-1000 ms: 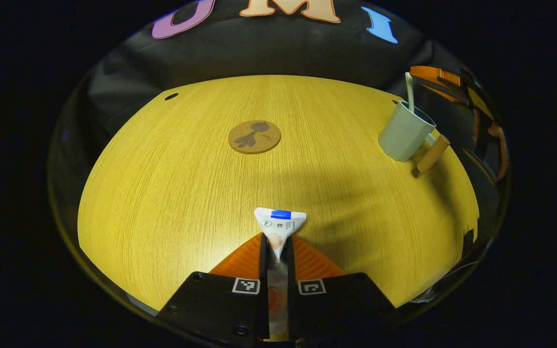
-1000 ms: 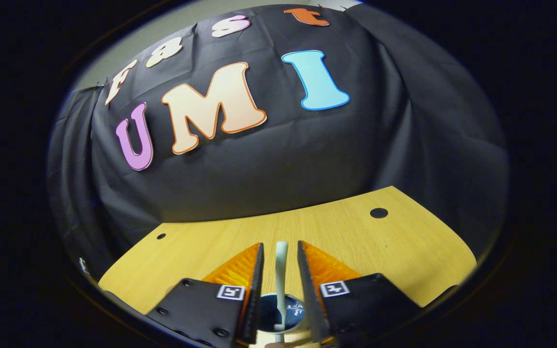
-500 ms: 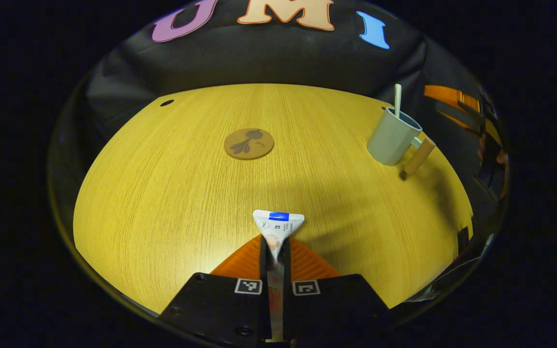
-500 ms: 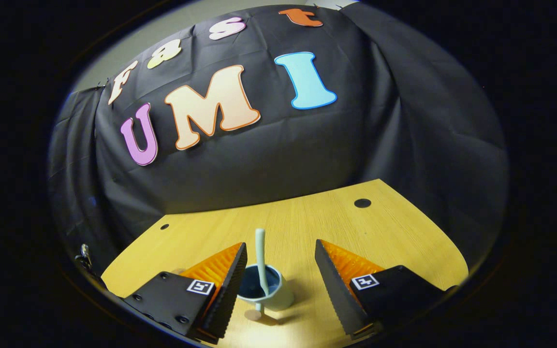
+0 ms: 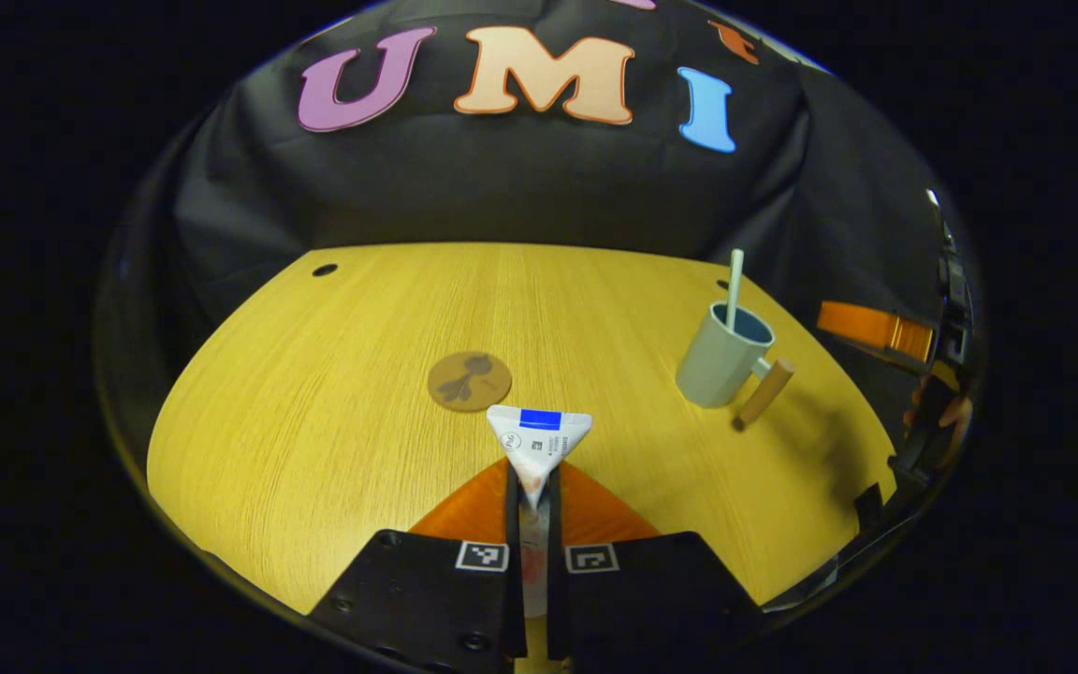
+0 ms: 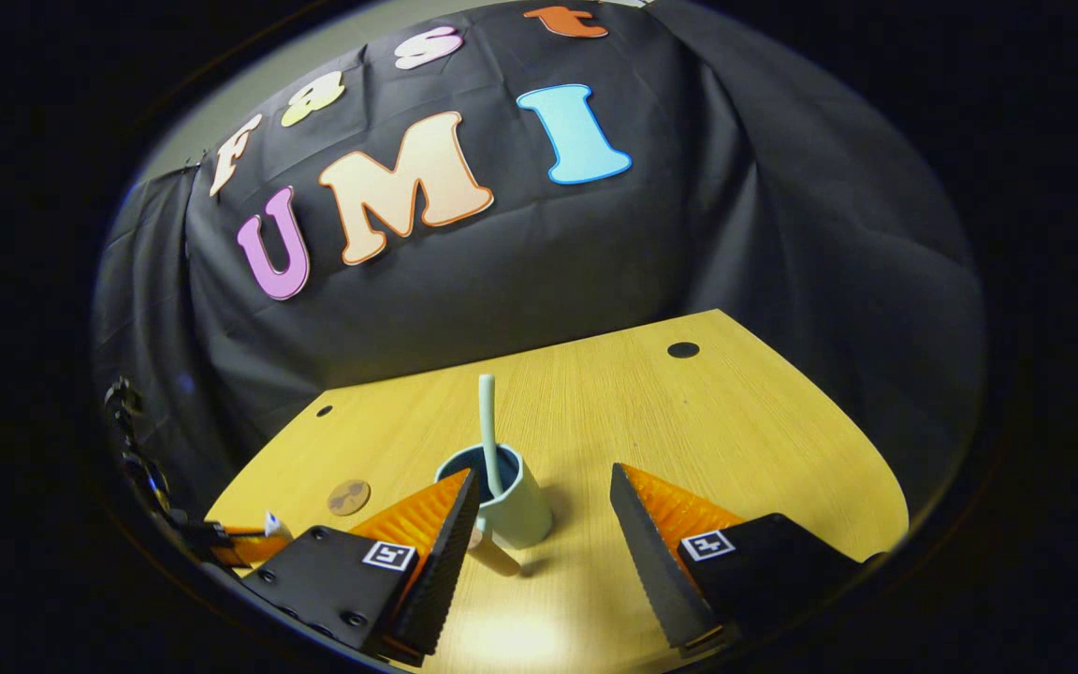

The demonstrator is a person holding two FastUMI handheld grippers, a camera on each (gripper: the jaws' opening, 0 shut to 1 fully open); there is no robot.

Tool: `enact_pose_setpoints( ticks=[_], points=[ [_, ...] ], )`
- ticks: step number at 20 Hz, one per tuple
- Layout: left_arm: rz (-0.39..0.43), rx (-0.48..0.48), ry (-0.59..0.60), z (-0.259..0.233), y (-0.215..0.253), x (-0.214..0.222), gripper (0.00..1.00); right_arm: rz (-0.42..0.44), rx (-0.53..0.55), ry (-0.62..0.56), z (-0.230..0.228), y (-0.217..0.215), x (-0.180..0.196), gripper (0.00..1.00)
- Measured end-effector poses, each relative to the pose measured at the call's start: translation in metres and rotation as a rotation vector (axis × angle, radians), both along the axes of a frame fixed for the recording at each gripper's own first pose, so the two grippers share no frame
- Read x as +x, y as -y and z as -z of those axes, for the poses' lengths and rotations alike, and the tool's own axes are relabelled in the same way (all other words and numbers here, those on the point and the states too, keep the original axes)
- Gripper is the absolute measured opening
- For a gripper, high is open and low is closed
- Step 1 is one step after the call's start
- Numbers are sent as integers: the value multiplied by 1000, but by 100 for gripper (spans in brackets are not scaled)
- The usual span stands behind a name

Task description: Put the toothbrush and toothpaste on the desktop into the cup, then pick up the cup and place it on the coaster on the desktop.

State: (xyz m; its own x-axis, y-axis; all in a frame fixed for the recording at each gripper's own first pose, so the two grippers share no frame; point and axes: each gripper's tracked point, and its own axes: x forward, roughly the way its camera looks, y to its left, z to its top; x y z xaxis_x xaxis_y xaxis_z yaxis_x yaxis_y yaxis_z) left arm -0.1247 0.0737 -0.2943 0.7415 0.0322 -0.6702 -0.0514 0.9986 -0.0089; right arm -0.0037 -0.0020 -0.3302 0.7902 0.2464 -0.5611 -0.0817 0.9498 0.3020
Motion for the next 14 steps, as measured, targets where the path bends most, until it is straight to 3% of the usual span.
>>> enact_pose_setpoints(
  ticks=[7,14],
  points=[
    [59,2,138,-44,24,60,6,-21,-18,-4,-6,14,-13,87],
    [185,-32,250,-93,90,117,6,-23,-23,-19,-4,30,-41,87]
  ],
)
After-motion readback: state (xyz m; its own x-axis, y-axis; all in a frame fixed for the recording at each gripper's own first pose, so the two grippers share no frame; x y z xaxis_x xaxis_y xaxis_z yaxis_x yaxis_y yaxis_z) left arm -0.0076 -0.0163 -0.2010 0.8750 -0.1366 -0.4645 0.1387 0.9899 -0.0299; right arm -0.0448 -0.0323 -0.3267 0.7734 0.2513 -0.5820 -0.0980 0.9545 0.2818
